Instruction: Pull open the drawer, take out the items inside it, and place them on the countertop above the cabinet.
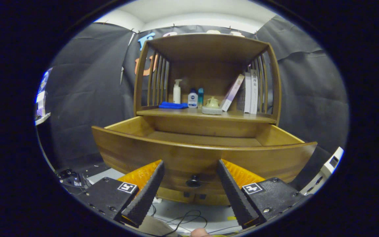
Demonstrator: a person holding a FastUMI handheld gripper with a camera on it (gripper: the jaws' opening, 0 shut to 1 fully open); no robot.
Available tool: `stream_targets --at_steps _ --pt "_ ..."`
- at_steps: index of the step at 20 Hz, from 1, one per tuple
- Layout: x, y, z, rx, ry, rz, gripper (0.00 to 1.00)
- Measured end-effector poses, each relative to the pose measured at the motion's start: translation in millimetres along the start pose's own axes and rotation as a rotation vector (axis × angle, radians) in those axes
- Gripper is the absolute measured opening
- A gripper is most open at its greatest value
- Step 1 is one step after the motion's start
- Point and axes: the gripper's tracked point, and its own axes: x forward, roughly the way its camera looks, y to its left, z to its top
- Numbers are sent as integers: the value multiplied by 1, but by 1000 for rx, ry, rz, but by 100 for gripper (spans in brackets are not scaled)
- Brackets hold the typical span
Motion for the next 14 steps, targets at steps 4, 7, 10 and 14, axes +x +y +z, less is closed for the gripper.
stream_targets --at_steps 4,7,10,14 --pt "1 -6 2 -31 -9 -51 100" --pt "7 -11 6 -8 -15 -73 100" --pt "16 -13 12 47 -25 -94 100" --pt "30 -15 14 8 -38 -102 100"
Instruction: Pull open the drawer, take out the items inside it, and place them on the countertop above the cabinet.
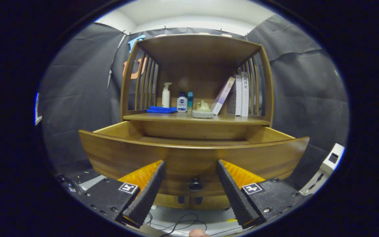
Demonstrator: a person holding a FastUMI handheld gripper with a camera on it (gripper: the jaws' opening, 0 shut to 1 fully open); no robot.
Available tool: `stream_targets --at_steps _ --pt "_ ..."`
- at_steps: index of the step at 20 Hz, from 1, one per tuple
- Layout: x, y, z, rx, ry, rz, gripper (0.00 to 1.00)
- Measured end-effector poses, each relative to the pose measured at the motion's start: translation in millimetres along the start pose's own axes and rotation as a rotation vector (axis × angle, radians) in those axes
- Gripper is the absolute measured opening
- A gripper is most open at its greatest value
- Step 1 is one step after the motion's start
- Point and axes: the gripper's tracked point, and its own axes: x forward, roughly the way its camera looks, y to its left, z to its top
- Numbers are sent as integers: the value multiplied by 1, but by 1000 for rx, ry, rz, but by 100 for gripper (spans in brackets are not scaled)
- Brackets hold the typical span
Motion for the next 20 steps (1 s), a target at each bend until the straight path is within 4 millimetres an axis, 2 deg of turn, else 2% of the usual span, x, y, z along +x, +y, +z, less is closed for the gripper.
stream_targets --at_steps 3,5,6,11,15,20 --pt "17 0 5 -10 7 11 100" --pt "29 1 16 -1 -8 14 100" --pt "37 1 13 7 26 13 100" --pt "66 1 23 18 35 -1 100" --pt "96 2 27 42 61 -9 100" --pt "128 1 30 -3 76 -30 100"
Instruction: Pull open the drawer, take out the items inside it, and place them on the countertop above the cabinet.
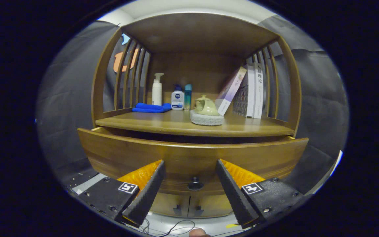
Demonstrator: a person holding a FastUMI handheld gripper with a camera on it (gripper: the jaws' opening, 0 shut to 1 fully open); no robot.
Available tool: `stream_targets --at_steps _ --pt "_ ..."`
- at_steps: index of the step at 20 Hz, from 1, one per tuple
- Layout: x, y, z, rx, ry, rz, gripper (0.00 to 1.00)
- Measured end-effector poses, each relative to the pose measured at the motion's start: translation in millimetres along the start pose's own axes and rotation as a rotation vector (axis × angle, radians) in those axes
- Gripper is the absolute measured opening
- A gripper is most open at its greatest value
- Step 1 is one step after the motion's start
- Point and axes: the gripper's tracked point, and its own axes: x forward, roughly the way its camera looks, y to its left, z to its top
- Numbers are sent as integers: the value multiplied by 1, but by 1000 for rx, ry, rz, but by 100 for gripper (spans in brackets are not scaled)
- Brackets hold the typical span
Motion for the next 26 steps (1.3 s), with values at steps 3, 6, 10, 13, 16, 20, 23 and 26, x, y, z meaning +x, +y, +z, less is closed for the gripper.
stream_targets --at_steps 3,6,10,13,16,20,23,26 --pt "17 0 3 3 11 -9 100" --pt "32 1 8 16 26 -14 100" --pt "33 2 8 9 31 -37 100" --pt "32 3 7 -3 63 -3 100" --pt "19 -8 24 28 60 10 100" --pt "-17 -21 56 28 26 43 100" --pt "-54 -28 90 36 -17 88 100" --pt "-94 -37 139 35 -94 118 100"
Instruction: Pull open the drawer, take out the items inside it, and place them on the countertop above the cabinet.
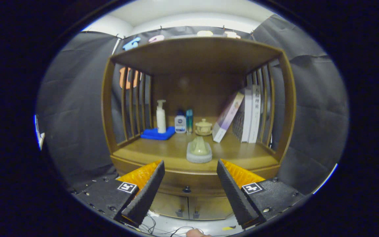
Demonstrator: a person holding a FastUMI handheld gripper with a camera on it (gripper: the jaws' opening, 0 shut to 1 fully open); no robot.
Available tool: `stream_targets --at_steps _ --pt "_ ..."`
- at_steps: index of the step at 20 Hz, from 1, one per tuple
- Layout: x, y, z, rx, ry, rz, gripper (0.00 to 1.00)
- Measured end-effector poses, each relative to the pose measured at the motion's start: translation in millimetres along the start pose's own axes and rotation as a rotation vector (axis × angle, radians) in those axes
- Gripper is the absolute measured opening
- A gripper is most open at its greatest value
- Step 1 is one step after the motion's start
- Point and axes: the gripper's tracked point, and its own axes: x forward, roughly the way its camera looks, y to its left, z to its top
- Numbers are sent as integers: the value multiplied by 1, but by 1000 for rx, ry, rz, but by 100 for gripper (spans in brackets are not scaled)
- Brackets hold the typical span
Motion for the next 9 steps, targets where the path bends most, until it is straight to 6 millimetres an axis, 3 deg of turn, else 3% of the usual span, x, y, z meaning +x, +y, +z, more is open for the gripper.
stream_targets --at_steps 4,9 --pt "-54 -4 71 -45 -124 19 100" --pt "-108 -6 130 -33 -171 68 100"
